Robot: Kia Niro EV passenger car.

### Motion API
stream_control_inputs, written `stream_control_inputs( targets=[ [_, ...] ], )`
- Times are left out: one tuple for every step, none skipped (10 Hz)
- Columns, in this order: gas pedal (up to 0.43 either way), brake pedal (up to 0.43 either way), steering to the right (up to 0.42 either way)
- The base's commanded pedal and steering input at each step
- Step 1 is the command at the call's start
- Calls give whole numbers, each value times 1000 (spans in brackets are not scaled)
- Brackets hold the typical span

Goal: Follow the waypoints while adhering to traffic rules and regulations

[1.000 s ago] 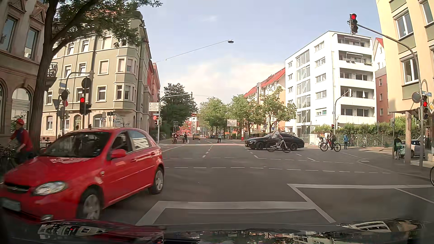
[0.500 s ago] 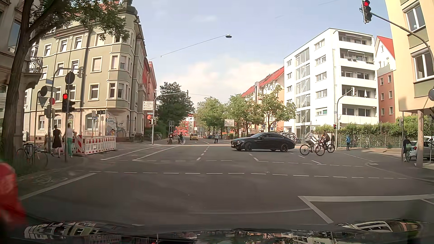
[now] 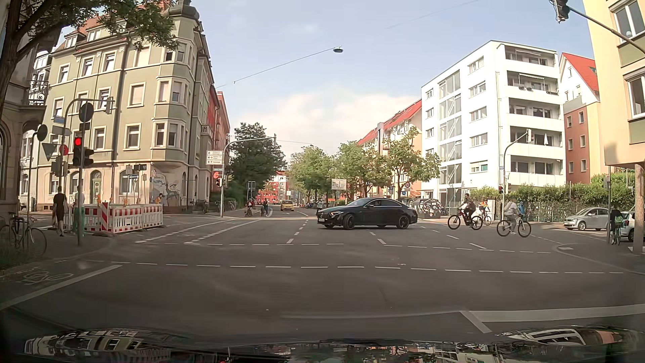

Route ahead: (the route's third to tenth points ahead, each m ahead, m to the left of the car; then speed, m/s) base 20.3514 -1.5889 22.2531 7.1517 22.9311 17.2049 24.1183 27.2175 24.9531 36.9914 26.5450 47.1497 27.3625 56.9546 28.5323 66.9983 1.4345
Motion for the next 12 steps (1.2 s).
stream_control_inputs(
  targets=[
    [0, 207, 10],
    [0, 207, 6],
    [0, 207, 4],
    [0, 207, 3],
    [0, 207, 1],
    [0, 207, 0],
    [0, 207, 0],
    [0, 207, 0],
    [0, 195, 0],
    [0, 189, 0],
    [0, 183, 0],
    [0, 183, 0]
  ],
)
